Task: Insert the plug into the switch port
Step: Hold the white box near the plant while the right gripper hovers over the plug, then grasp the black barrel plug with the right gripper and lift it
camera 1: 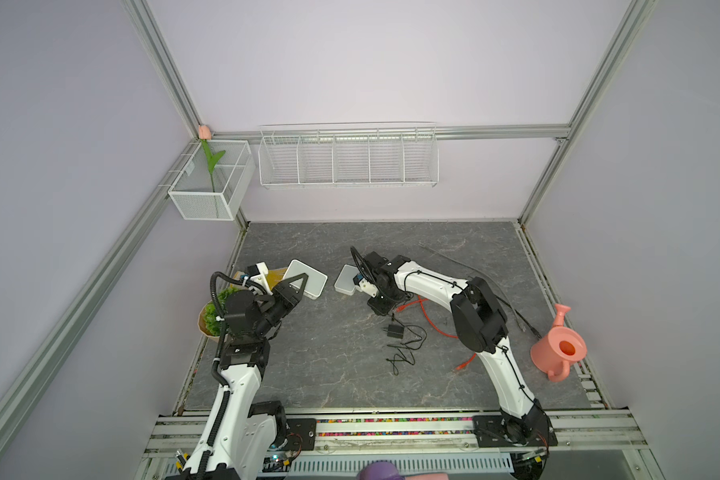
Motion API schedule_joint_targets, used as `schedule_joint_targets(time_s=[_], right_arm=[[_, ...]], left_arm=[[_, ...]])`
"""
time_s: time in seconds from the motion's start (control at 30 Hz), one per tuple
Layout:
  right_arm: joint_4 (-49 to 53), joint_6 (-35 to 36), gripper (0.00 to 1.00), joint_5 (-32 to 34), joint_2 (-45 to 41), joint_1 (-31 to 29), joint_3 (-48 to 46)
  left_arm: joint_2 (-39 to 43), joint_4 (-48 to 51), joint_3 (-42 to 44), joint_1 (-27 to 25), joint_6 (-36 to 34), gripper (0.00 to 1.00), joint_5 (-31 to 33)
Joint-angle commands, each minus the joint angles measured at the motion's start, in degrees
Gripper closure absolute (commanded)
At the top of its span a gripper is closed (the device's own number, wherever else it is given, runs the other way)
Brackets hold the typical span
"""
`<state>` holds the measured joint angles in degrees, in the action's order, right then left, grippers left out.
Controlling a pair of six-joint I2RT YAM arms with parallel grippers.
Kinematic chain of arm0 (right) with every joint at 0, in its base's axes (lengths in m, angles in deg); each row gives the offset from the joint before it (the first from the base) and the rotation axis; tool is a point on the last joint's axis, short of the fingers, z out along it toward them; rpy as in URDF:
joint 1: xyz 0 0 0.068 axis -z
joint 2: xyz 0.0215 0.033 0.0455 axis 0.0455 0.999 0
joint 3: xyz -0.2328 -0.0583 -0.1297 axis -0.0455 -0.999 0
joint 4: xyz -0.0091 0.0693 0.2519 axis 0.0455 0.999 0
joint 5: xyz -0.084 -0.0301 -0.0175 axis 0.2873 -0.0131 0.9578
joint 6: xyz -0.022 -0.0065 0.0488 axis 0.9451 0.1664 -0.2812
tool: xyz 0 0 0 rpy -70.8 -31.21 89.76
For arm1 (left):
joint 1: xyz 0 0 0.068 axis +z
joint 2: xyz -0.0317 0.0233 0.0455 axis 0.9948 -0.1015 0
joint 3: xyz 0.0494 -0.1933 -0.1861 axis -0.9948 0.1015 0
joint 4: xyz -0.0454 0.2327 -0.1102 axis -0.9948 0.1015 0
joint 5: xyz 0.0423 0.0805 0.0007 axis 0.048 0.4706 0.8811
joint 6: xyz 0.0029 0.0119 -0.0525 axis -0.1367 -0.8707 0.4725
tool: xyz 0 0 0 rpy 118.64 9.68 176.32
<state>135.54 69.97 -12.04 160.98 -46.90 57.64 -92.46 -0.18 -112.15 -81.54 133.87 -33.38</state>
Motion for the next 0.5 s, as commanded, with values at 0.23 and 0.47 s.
schedule_joint_targets(time_s=[0.23, 0.47], right_arm=[[2.3, 1.2, 0.72, 1.2, 3.1, 0.4, 2.8], [2.8, 1.1, 0.87, 1.4, 3.3, 0.3, 2.7]], left_arm=[[1.2, -0.5, 0.3, 0.9, 0.4, 1.0, -1.5], [1.3, 0.0, -0.3, 1.2, 0.1, 1.0, -2.0]])
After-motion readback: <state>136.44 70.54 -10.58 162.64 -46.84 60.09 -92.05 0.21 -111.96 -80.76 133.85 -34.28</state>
